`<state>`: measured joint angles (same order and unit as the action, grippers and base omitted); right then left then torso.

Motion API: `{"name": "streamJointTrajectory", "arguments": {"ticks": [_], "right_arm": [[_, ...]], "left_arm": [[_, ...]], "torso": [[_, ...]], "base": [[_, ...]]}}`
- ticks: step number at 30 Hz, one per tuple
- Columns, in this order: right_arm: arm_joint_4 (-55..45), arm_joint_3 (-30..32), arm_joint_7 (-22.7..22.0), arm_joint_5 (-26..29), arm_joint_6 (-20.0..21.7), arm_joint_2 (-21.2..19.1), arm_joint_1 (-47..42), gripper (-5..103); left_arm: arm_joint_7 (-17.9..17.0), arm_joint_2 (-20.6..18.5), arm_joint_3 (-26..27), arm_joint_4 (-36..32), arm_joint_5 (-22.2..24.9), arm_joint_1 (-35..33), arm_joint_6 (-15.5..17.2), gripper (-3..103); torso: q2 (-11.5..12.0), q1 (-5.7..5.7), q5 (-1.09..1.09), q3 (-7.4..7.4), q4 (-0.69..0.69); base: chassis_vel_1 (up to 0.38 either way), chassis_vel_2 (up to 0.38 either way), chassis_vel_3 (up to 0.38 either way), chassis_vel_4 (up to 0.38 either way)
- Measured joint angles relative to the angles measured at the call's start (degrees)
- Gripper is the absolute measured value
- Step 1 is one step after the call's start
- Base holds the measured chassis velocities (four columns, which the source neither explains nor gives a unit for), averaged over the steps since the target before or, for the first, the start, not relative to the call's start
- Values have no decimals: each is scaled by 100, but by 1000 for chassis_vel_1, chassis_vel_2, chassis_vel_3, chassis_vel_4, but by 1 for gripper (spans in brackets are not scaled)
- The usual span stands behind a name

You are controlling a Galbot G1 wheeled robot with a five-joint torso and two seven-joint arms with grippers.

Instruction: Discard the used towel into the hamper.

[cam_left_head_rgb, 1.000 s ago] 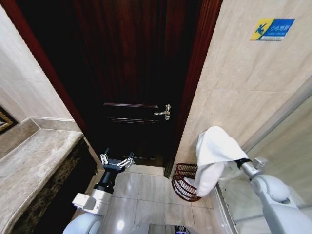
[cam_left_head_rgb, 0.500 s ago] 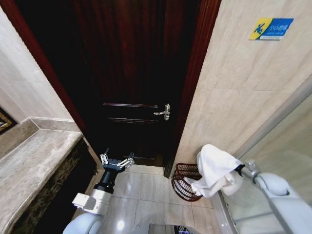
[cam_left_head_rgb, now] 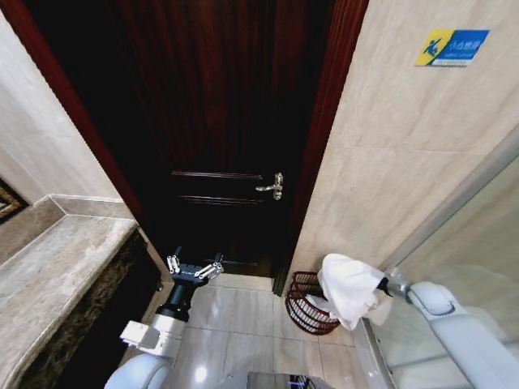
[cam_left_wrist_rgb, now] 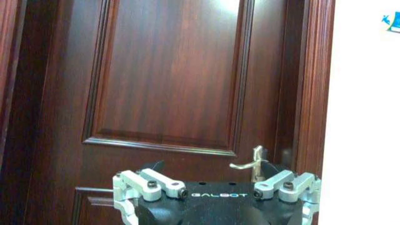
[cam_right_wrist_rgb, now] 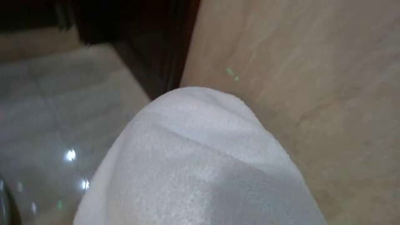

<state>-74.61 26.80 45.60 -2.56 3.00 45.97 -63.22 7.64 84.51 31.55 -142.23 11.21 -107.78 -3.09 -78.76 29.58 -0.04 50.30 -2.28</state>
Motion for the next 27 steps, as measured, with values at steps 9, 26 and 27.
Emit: {"name": "streamJointTrajectory", "arguments": {"ticks": [9,26,27], "right_arm": [[594,-534,-915,-68,-407,498,460,11],[1045,-151,864,-1771,-1484,459,540,11],[1044,-231,811,-1428,-1509,410,593,11]], "left_arm": [[0,0,0,0,0,0,0,100],[0,0,0,0,0,0,0,100],[0,0,0,0,0,0,0,100]], "torso": [[0,0,3,0,-1],[0,0,1,0,2],[0,0,-1,0,2]], "base": [[0,0,0,0],[0,0,0,0],[0,0,0,0]]}}
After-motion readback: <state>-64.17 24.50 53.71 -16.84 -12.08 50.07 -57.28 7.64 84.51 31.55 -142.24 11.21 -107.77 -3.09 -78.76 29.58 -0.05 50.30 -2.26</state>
